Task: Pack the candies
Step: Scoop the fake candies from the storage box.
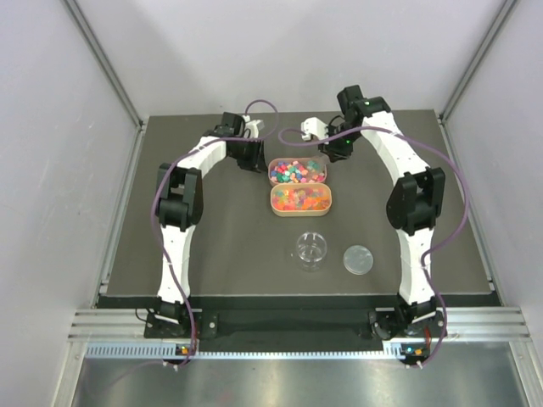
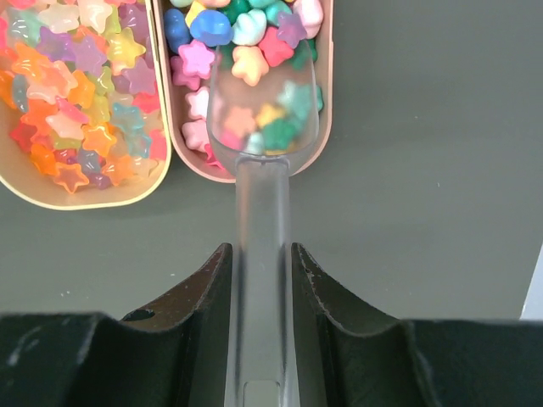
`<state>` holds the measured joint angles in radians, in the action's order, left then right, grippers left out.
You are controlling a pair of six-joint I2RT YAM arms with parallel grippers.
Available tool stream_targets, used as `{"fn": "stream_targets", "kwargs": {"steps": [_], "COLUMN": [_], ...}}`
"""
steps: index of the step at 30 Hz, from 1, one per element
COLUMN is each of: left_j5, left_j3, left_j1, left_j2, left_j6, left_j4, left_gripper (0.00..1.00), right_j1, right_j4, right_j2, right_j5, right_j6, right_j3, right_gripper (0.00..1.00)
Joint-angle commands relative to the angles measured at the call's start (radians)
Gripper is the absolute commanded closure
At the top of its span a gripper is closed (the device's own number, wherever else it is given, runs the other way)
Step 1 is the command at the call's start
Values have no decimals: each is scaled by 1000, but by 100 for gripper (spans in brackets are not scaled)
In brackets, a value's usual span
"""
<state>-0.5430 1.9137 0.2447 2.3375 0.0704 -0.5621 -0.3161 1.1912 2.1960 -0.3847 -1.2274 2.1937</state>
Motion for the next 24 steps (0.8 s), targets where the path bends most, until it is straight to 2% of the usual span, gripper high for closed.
{"fn": "stream_targets", "kwargs": {"steps": [1,24], "left_j5": [-43,-67], "left_j3": [56,76], "left_j1": [-2,1], "left_j2": [19,42], "left_j6": [-29,-20], "left_j4": [-32,-39], "left_gripper": [63,65], "right_j1": [-11,-25], "right_j4": [4,-33], "right_j2": [10,102], "right_j5": [-23,-69], "right_j6": [-24,-32], "right_j3": [-12,-18], "right_gripper": [100,100]}}
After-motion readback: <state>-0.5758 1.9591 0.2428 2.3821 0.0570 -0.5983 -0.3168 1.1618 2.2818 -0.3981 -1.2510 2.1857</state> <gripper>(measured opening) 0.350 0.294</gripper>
